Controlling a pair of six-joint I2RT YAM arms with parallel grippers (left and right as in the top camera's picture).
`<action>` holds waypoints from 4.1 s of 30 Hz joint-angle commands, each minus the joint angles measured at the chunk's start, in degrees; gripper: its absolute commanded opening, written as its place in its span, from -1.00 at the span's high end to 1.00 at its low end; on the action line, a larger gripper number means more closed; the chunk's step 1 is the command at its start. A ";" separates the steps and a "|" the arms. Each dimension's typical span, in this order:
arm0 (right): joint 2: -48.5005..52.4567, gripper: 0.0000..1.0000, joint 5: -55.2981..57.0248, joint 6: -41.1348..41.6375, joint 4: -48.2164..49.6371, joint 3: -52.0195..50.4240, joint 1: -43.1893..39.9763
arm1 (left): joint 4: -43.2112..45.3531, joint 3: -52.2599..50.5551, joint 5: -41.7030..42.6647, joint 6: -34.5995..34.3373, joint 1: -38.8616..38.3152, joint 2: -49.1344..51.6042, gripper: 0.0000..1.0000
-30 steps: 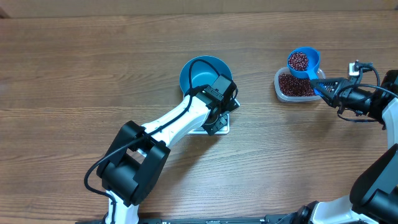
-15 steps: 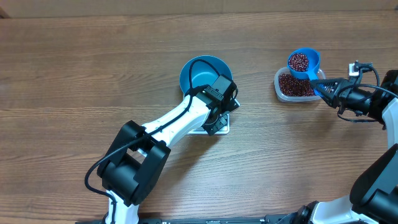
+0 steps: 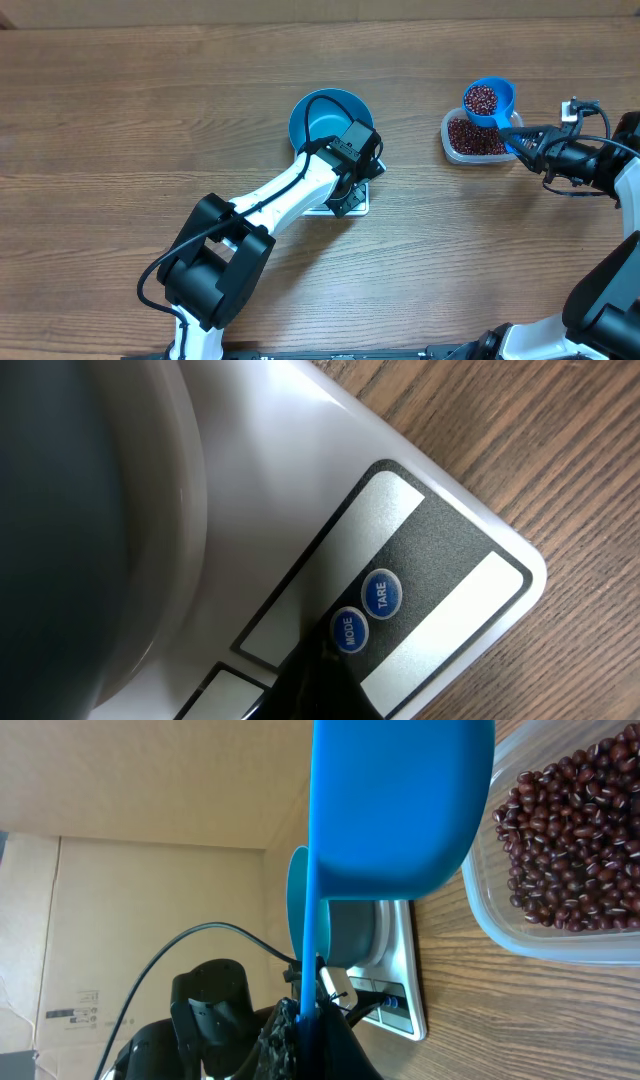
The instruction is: Scoop item into bowl and weigh 150g on scale
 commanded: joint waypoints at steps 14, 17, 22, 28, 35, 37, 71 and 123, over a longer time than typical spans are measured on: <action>0.33 0.92 -1.38 -0.90 1.68 0.70 -0.22 | -3.23 3.37 -0.81 1.09 -0.09 2.25 0.92; 0.33 0.92 -1.38 -0.90 1.90 0.70 -0.22 | -3.58 4.00 -0.79 1.11 -0.09 1.86 0.92; 0.33 0.92 -1.38 -0.90 2.19 0.70 -0.22 | -4.83 5.33 -0.76 1.09 -0.09 1.84 0.91; 0.33 0.92 -1.38 -0.90 2.51 0.70 -0.22 | -7.21 8.66 -0.76 1.11 -0.09 1.84 0.91; 0.33 0.92 -1.38 -0.90 3.02 0.70 -0.22 | -11.39 12.55 -0.74 1.57 -0.09 1.81 0.91; 0.33 0.92 -1.38 -0.90 3.21 0.70 -0.22 | -12.70 13.18 -0.74 1.84 -0.09 1.81 0.91; 0.33 0.92 -1.38 -0.90 5.11 0.70 -0.22 | -22.43 15.78 -0.35 3.87 -0.46 -11.34 0.92; 0.33 0.92 -1.40 -0.92 7.63 0.70 -0.20 | -30.88 15.78 5.01 8.46 7.04 -34.12 0.91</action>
